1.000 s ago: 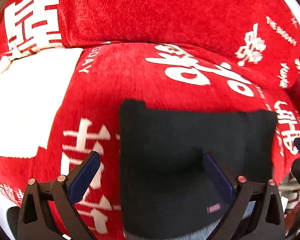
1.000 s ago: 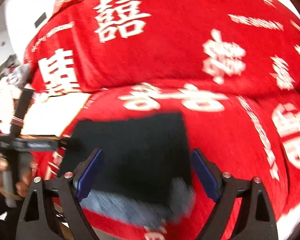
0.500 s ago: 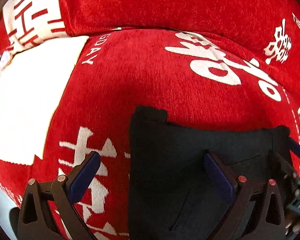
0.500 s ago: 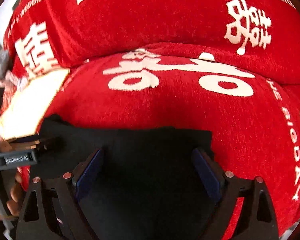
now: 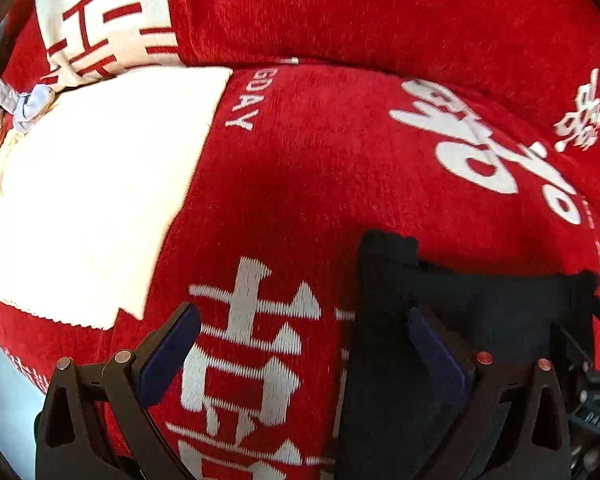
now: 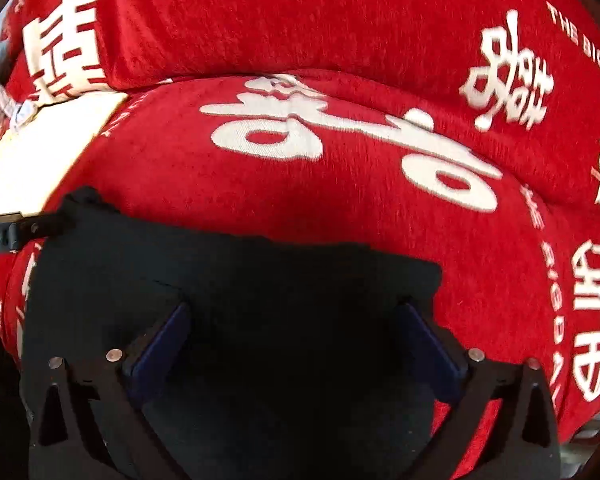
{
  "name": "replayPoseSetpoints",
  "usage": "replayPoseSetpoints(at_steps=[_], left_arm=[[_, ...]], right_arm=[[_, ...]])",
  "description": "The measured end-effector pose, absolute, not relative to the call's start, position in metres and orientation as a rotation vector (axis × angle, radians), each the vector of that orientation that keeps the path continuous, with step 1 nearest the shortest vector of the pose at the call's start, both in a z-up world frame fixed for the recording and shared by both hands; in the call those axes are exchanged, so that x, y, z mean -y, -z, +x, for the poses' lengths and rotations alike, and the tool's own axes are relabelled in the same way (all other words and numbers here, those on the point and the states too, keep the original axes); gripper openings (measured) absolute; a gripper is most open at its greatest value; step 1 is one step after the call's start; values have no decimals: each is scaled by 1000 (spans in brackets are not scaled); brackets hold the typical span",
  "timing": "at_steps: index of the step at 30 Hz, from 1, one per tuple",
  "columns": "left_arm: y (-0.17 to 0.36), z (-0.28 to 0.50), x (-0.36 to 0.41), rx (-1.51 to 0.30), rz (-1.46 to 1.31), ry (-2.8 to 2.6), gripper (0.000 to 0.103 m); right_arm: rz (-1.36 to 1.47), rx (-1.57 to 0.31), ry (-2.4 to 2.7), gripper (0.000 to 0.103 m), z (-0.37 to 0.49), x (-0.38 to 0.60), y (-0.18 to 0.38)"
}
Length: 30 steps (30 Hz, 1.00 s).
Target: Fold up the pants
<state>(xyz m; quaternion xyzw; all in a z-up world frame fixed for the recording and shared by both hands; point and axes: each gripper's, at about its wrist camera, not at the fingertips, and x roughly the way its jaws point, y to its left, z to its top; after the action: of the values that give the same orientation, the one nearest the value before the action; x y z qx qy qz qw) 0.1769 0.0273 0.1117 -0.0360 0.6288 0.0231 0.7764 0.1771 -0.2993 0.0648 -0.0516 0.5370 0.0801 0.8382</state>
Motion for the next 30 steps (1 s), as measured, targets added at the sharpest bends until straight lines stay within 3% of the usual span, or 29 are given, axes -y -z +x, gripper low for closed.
replayPoseSetpoints(at_steps=[5, 13, 22, 26, 30], left_arm=[[-121, 130, -28, -1373, -137, 25, 103], [-114, 69, -19, -1362, -5, 35, 103], [-135, 55, -9, -1300, -50, 92, 103], [-119, 52, 2, -1263, -4, 73, 103], [-122, 48, 2, -1253, 15, 66, 103]], right_arm=[[-60, -1065, -155, 103, 129, 311, -87], [-176, -1034, -130, 103, 59, 308, -63], [-161, -962, -117, 103, 31, 299, -89], [-160, -1065, -129, 103, 39, 298, -63], [-122, -1042, -124, 103, 33, 306, -75]])
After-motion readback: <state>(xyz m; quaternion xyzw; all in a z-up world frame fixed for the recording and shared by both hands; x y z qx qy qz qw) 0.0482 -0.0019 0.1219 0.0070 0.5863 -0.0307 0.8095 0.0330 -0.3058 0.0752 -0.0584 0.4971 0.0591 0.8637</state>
